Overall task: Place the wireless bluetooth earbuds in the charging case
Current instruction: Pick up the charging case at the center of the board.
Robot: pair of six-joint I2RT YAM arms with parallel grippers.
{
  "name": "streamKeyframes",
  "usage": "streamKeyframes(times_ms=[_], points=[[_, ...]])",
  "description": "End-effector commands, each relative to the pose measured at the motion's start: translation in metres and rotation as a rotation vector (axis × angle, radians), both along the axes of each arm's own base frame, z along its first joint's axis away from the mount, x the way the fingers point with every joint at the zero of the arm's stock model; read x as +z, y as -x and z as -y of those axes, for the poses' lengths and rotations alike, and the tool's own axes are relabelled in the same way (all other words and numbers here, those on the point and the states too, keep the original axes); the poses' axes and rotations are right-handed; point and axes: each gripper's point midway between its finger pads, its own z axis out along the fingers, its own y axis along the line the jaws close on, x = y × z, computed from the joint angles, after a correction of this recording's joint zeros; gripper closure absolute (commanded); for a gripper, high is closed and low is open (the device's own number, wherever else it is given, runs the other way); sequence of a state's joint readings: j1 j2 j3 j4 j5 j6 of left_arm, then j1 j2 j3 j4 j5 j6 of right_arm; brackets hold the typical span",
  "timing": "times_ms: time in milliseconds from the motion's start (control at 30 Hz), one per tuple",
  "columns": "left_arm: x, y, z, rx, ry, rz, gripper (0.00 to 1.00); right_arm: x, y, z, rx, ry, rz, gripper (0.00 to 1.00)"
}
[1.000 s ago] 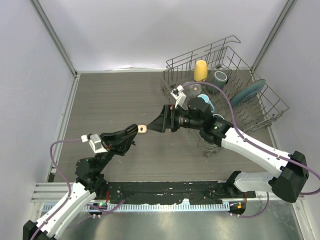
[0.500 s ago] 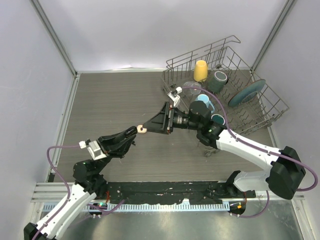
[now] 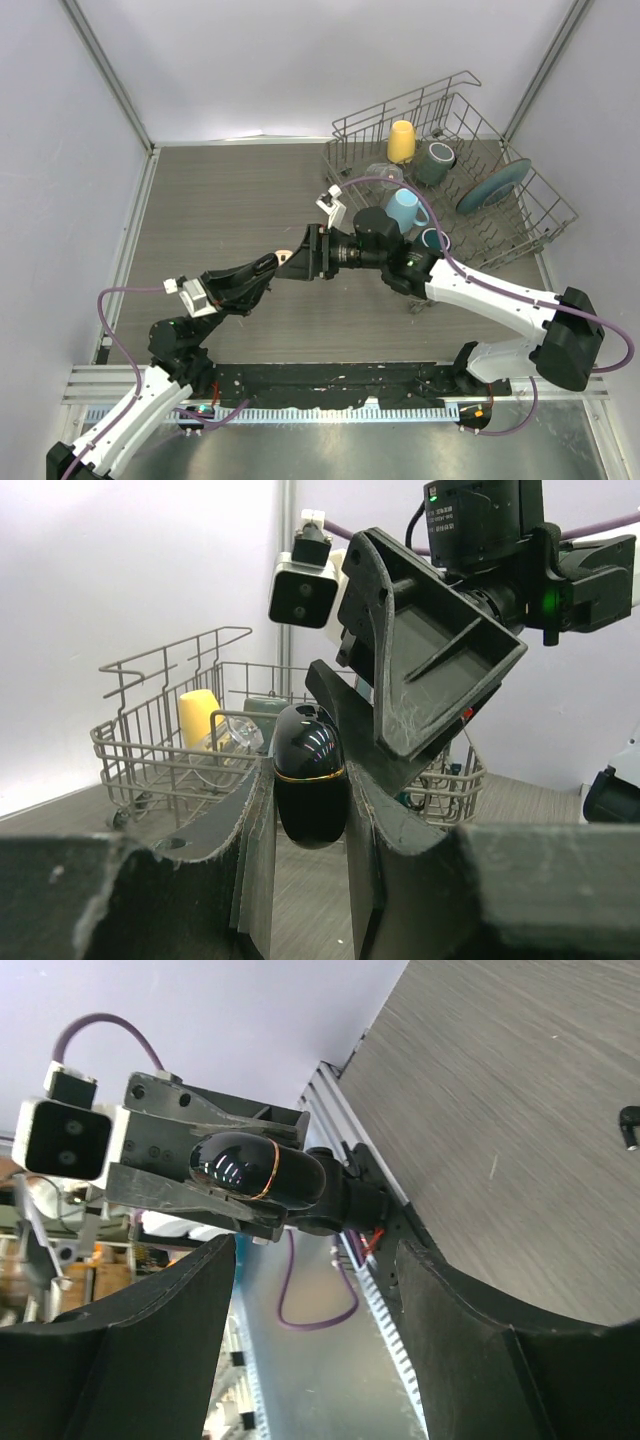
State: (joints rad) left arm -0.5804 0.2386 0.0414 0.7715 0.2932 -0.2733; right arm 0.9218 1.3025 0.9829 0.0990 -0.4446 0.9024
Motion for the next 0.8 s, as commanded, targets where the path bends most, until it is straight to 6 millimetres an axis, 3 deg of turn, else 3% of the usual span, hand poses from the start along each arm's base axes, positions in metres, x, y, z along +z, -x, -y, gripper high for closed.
streamKeyframes(times_ms=[0,400,633,767], points=[[-0.037,0.002,0.004,-0.018,-0.034,-0.013,1.00,0.008,-0.012,0.006,-0.050,0.072,0.155,0.29],[-0.039,0.006,0.010,-0.055,-0.061,-0.014,1.00,0.007,-0.015,-0.005,-0.030,0.069,0.145,0.30],[-0.045,0.001,0.009,-0.039,-0.068,-0.030,1.00,0.036,0.000,-0.007,0.018,-0.076,0.145,0.27],[-0.044,0.003,0.011,-0.050,-0.075,-0.025,1.00,0.040,0.003,-0.010,0.028,-0.108,0.091,0.23]])
